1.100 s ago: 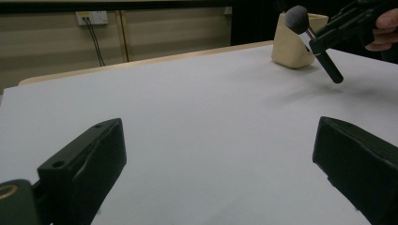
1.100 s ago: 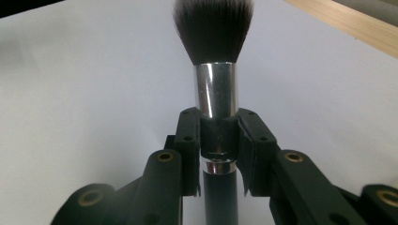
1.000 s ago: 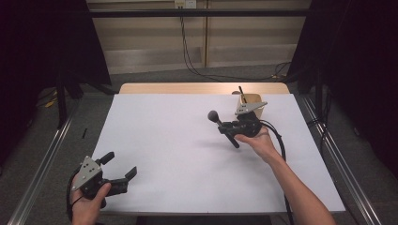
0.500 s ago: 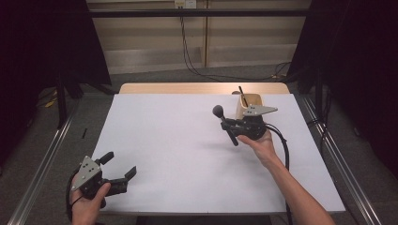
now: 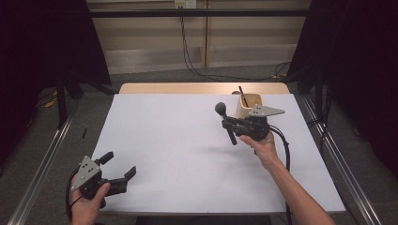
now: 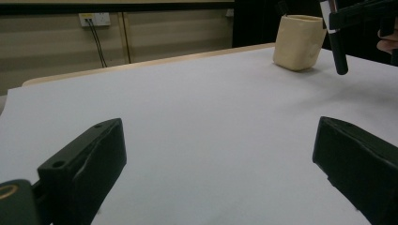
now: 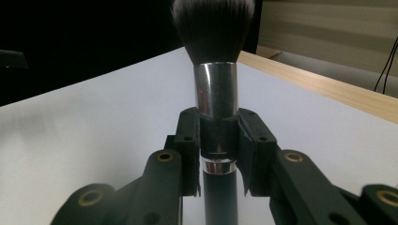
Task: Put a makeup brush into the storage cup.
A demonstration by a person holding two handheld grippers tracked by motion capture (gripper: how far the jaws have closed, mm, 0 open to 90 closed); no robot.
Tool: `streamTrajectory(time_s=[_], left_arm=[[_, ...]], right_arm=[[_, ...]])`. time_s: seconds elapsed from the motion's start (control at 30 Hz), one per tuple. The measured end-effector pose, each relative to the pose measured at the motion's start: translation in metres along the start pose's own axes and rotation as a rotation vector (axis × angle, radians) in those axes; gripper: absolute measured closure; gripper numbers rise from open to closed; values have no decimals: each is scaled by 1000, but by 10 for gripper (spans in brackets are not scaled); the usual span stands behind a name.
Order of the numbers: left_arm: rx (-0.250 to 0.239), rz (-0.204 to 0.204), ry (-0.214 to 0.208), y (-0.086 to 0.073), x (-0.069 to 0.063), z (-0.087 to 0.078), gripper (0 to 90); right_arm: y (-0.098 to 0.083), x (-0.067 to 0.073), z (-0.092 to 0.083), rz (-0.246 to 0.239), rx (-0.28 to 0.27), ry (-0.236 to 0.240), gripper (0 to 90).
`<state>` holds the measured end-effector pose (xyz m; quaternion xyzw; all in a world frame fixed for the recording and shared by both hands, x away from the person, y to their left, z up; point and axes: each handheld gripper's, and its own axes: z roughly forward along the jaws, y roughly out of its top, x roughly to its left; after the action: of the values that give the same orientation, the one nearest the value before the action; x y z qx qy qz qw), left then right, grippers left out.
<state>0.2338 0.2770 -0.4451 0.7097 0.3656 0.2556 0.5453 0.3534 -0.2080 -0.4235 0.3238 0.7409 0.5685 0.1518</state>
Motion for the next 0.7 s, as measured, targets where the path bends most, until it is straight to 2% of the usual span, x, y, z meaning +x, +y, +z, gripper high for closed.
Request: streamTrajectory(time_s=[0.3,0.7], left_arm=[[-1,-1,0,0,0,0,30],[-2,-7,6,0,0,1,30]], right_arm=[[12,0,-11,4,-63,-2,720],[24,-5,-26,5,-118,-24,720]])
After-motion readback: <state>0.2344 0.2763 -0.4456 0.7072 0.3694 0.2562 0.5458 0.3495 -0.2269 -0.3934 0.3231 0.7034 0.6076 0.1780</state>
